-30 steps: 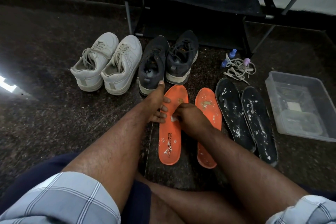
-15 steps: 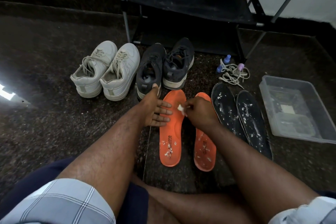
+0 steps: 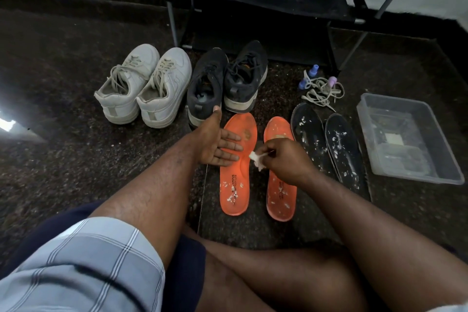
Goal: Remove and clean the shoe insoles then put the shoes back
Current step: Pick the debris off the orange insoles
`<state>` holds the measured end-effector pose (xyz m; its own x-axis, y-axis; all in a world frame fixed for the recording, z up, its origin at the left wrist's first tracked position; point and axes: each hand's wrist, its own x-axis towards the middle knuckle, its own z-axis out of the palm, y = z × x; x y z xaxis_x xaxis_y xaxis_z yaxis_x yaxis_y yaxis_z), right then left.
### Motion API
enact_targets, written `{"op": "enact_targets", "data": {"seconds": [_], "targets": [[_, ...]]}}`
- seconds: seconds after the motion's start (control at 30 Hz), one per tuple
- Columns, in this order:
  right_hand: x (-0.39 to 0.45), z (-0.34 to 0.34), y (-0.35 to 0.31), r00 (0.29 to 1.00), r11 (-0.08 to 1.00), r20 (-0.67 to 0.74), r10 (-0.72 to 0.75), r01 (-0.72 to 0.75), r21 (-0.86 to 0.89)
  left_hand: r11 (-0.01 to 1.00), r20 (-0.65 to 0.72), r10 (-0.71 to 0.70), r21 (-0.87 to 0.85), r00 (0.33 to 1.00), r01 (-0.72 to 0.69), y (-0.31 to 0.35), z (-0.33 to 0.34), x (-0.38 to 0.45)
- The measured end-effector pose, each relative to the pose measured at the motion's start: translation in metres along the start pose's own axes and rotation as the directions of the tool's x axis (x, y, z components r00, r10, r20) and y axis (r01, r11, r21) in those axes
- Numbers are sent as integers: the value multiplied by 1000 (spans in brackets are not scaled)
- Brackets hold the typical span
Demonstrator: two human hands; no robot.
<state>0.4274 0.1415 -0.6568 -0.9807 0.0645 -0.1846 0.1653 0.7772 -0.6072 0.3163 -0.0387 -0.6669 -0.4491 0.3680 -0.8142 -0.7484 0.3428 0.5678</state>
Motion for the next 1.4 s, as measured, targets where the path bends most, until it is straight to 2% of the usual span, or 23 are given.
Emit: {"op": "enact_targets", "data": {"seconds": [0.2,0.43,0.5,0.7,0.83,1.0,1.17,1.33,1.4], "targets": [[-2,37,-10,958,950,197,-210,247,-189,999,-16,-9,31,1000,9,-5,0,5],[-2,54,-9,899,829,349,-263,396,-396,999,-44,-7,41,999,9,-6,2,9],[-3,54,-8,897,826,354,-266,401,-396,998,-54,-7,56,999,10,-7,4,9],[4,53,-6,940,870,225,-257,326,-370,998,-45,0,61,999,2,-7,5,8],[1,54,-10,921,837,297,-251,361,-412,998,-52,4,65,999,0,-7,6,8],[18,49,-4,951,837,181,-249,306,-454,998,-52,-3,60,999,6,-7,6,10],[11,47,-9,905,816,318,-284,402,-415,999,-45,-3,52,999,5,-7,4,12],[18,47,-5,937,832,215,-275,344,-435,999,-48,-4,50,999,7,-8,6,13],[16,51,-8,929,814,267,-256,356,-460,999,-53,-4,51,999,7,-8,6,13]]}}
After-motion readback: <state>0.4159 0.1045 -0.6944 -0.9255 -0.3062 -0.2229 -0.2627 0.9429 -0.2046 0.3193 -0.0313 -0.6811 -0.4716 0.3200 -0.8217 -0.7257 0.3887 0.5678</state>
